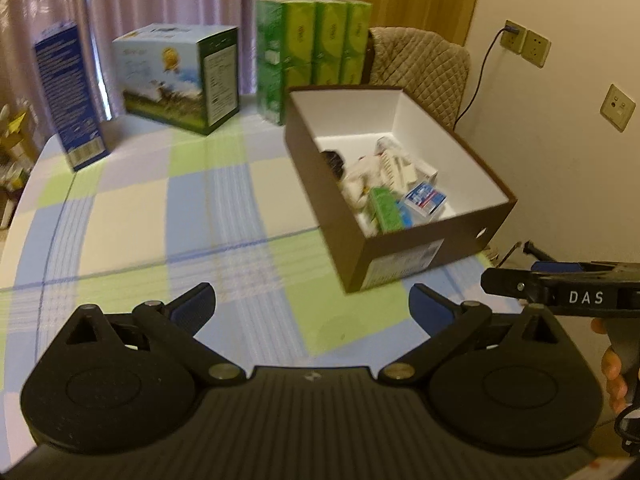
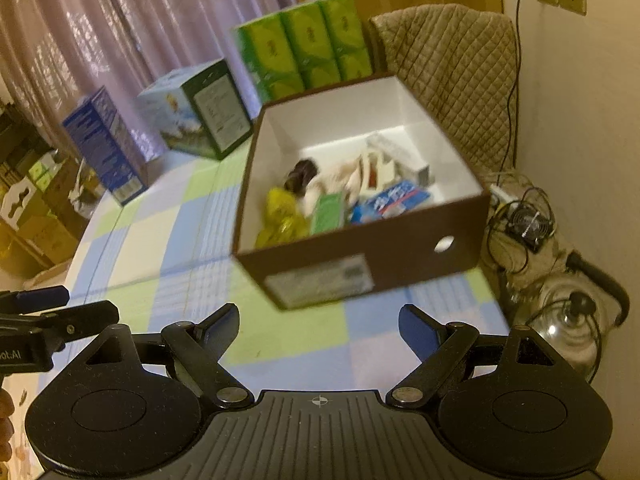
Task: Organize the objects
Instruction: 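Withdraw both open tools from the box back over the table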
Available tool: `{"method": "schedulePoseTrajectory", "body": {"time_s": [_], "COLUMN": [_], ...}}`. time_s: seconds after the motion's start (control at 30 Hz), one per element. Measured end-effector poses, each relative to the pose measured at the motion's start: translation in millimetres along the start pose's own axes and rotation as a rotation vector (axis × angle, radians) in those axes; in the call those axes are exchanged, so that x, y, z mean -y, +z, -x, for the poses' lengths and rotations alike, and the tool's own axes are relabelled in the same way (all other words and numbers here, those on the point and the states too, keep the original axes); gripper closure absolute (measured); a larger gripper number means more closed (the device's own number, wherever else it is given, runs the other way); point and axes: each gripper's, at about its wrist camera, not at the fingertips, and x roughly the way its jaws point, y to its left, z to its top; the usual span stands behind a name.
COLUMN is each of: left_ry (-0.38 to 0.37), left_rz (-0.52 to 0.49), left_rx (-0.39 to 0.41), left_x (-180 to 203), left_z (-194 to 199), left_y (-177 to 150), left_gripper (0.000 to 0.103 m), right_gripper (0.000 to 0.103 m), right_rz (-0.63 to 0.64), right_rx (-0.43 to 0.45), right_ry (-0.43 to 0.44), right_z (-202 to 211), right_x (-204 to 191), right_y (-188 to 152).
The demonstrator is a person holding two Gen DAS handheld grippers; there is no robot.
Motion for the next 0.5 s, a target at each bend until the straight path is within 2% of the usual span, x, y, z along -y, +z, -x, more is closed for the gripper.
{"method": "schedulePoseTrajectory", "body": {"time_s": [0.5], "left_ry": [0.047], "left_rz": [0.071], "left_rx": [-0.052], "left_x": [-67.0], "left_z": [48.9], "left_y": [-70.0], "left_gripper": [0.001], "right_gripper": [0.019], "right_rz": [0.08], "right_rx": [-0.078], "right_ry": [0.045], "right_z": [5.4], "right_x": [-80.9], "right_y": [-66.3]}}
